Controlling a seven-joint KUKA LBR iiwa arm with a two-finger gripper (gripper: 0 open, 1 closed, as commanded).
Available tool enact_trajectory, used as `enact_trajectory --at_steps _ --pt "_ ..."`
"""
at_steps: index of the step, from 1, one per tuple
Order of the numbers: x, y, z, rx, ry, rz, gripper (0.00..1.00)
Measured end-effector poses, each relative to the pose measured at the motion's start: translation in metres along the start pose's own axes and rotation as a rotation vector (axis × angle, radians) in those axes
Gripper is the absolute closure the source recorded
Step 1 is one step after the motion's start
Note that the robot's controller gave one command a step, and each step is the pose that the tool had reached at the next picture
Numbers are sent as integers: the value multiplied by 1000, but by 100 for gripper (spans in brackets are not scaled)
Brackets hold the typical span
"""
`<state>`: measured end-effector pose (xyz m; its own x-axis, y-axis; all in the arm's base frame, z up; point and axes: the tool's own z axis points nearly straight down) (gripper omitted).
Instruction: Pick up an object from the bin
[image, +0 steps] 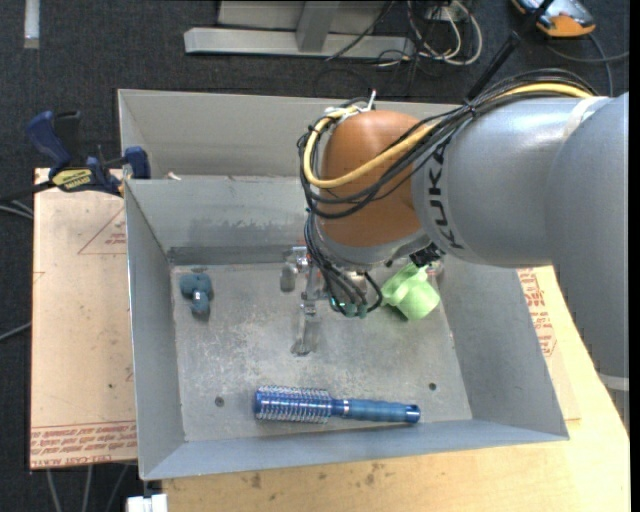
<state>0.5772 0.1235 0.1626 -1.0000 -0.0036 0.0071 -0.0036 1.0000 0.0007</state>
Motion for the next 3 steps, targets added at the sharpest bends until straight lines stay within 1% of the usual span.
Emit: enact_trajectory --at_steps 1,2,3 --pt "70 63 90 -3 -11 -42 0" --pt "78 -19 93 2 -10 -270 0" --pt "27 -53 92 0 -12 -49 0"
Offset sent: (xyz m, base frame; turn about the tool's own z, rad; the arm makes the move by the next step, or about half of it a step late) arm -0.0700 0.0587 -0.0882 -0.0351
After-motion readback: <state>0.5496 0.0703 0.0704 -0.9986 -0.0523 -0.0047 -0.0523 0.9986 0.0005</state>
